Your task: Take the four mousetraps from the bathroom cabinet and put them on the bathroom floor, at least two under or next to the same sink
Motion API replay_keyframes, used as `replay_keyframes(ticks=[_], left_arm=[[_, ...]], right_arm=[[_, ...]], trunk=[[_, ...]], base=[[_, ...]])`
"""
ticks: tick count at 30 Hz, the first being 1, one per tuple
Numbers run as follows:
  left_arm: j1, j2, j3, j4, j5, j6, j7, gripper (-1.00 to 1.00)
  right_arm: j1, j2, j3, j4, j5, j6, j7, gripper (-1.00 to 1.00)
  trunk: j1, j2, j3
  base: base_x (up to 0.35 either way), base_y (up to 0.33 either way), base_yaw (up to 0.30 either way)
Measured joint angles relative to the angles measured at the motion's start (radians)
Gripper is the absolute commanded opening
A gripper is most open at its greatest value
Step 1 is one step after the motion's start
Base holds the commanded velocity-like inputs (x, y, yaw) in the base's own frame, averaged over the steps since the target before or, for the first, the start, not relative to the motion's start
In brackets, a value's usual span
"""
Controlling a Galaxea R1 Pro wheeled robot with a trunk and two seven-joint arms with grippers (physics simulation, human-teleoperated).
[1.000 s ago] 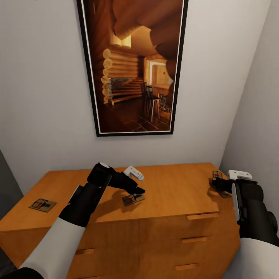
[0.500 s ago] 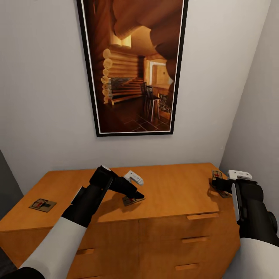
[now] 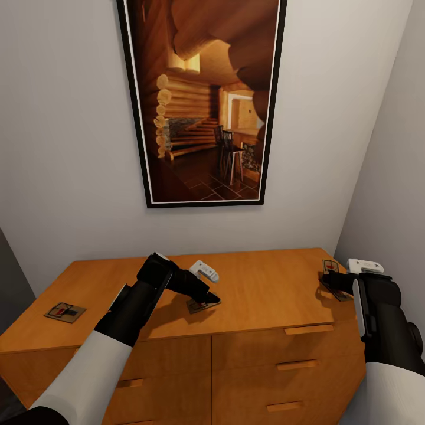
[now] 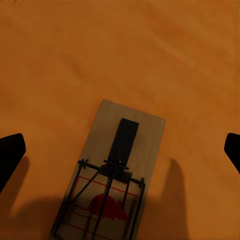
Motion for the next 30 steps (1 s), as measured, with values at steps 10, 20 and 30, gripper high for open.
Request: replay_keyframes(ticks=[10,20,30], left_arm=[[0.0,0.0,0.0,0.0,0.0,0.0,0.0,1.0],[0.0,0.001,0.001,0.002,0.001,0.0,0.0,1.0],[0.0,0.005,0.001,0.003,0.001,0.0,0.0,1.0]], right_arm=[[0.0,0.0,0.0,0.0,0.0,0.0,0.0,-1.0],[0.0,0.0,0.0,0.0,0.0,0.0,0.0,-1.0],[0.0,0.0,0.0,0.0,0.0,0.0,0.0,-1.0]], trunk=[[0.0,0.0,0.0],[0.0,0.0,0.0],[0.0,0.0,0.0]], base=[[-0.035,-0.003,0.0],[-0.095,-0.024,0.0],[-0.007,-0.002,0.0]])
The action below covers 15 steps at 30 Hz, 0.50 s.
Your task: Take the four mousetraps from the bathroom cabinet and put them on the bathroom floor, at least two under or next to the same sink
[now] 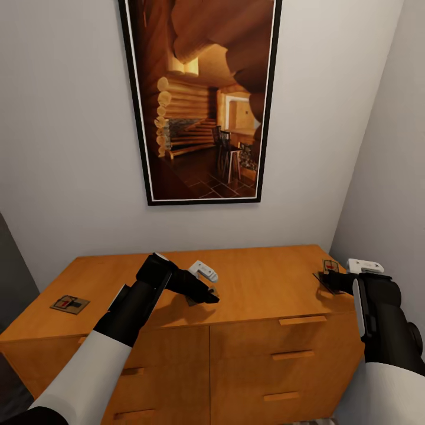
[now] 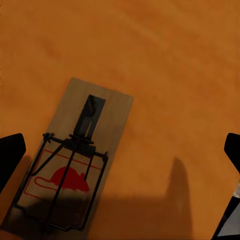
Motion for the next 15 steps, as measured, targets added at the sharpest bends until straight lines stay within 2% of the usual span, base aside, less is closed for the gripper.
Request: replay_keyframes(ticks=[9,15], left_arm=[[0.0,0.004,0.001,-0.002,-0.001,-0.001,0.0,1.0],[0.0,0.018,0.003,-0.001,-0.001,-0.001,0.0,1.0]], right_arm=[[0.0,0.0,0.0,0.0,0.0,0.0,0.0,-1.0],[0.0,0.0,0.0,0.0,0.0,0.0,0.0,-1.0]], trunk=[[0.0,0.0,0.0],[0.0,0.0,0.0]], base=[[0.0,0.0,0.0],[0.0,0.0,0.0]])
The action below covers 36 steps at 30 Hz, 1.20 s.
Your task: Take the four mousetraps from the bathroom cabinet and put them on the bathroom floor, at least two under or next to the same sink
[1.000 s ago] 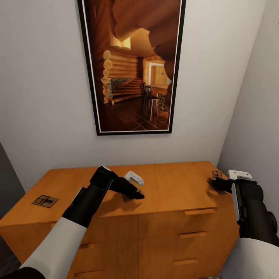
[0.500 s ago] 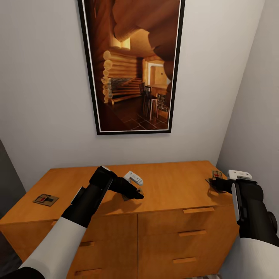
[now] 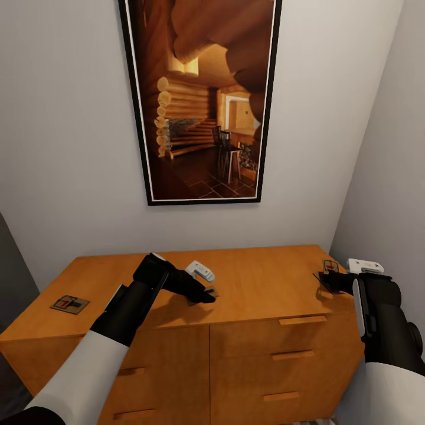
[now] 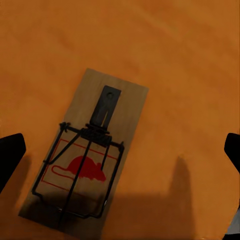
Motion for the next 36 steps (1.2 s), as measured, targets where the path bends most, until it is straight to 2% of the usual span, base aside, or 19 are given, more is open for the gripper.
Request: replay_keyframes(ticks=[11,36], left_arm=[[0.0,0.037,0.0,-0.001,0.001,0.001,0.0,1.0],[0.0,0.04,0.001,0.005,0.002,0.0,0.0,1.0]], right_arm=[[0.0,0.0,0.0,0.0,0.001,0.0,0.0,-1.0],[0.0,0.0,0.0,0.0,0.001,0.0,0.0,-1.0]], trunk=[[0.0,0.0,0.0],[0.0,0.0,0.0]], base=[[0.0,0.0,0.0],[0.0,0.0,0.0]])
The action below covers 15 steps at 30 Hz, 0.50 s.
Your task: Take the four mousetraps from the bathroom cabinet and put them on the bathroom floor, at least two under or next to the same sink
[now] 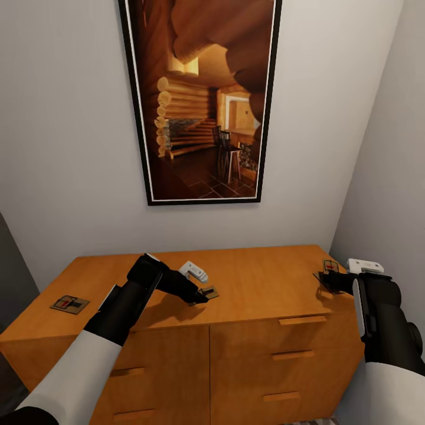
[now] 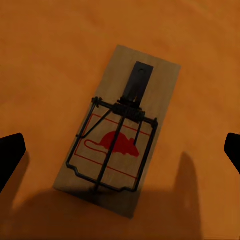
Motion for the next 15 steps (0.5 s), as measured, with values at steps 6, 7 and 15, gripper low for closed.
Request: replay_keyframes(ticks=[6,7,15], left_arm=[[0.0,0.001,0.001,0.008,0.001,0.0,0.0,1.0],[0.0,0.001,0.001,0.009,0.001,0.0,0.0,1.0],[-0.001,-0.001,0.007,0.016,0.001,0.0,0.001,1.0]], right_arm=[[0.0,0.0,0.0,0.0,0.0,0.0,0.0,-1.0],[0.0,0.0,0.0,0.0,0.0,0.0,0.0,-1.0],[0.0,0.0,0.0,0.0,0.0,0.0,0.0,-1.0]], trunk=[[0.0,0.0,0.0],[0.0,0.0,0.0],[0.0,0.0,0.0]], base=[[0.0,0.0,0.0],[0.0,0.0,0.0],[0.0,0.0,0.0]])
